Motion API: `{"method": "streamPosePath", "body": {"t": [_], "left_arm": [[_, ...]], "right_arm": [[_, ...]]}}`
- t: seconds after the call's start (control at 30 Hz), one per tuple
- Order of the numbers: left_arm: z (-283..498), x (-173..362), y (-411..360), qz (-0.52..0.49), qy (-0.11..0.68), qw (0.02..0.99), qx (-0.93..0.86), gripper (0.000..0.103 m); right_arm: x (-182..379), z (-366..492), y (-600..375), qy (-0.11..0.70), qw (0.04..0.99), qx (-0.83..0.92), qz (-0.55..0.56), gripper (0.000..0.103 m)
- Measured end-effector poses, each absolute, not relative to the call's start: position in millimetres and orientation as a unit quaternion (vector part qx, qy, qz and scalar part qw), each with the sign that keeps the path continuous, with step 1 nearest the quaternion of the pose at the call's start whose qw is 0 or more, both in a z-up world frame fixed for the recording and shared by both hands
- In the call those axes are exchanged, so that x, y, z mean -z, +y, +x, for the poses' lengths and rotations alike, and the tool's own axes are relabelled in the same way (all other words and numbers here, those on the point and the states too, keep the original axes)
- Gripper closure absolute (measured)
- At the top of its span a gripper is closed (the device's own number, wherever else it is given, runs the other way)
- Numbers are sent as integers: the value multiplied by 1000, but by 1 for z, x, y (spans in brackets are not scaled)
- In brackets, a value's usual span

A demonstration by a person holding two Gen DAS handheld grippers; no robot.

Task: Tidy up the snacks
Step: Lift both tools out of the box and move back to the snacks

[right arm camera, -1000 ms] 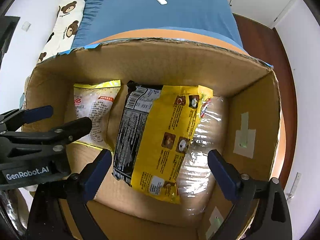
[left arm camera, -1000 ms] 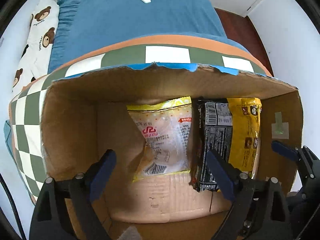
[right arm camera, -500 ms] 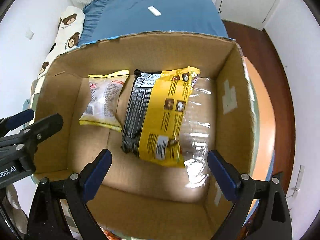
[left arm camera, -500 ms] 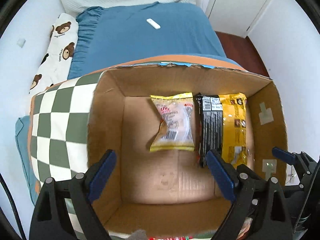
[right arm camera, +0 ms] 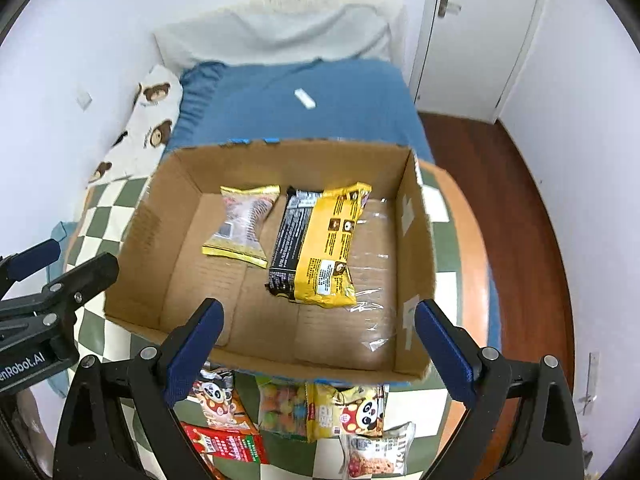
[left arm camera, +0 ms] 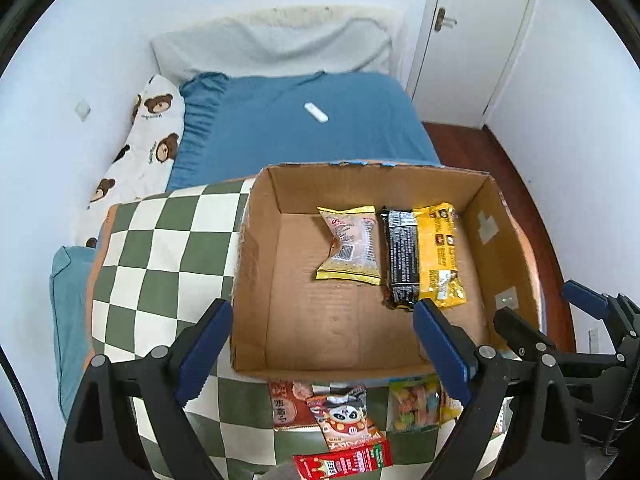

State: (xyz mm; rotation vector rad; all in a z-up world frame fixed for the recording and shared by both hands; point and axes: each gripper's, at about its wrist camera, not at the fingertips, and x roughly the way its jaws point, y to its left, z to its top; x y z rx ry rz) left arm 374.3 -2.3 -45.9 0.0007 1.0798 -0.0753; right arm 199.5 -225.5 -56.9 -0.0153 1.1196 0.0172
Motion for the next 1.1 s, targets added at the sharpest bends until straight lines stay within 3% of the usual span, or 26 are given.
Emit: {"method": "streamPosePath", "body": {"t": [0.27,0.5,0.63,0.77,0.9,1.03,1.1], "left_arm": [[335,21,4,-2,481,876,35,11],[300,23,9,-4,489,871,40,11],[262,58,16,12,520,853,31,11],[218,129,32,22,598,801,10,11],[187,200,59,-31,691,722,-4,11],[160,260,71,-125,763,634,8,13],[156,278,70,-159,777,609,12,13]], "right_arm": [[30,172,-222,502,865,-16,-1,5],[44,151,-220,520,853,-45,25,5],[91,115,-211,573,815,-78,24,5],[179,59,-190,668,736,-107,-7,5],[263,19,-173,750,647,-137,-11,5],[313,5,-167,790,595,-148,0,7],[334,1,-164,806,573,-149,12,13]]}}
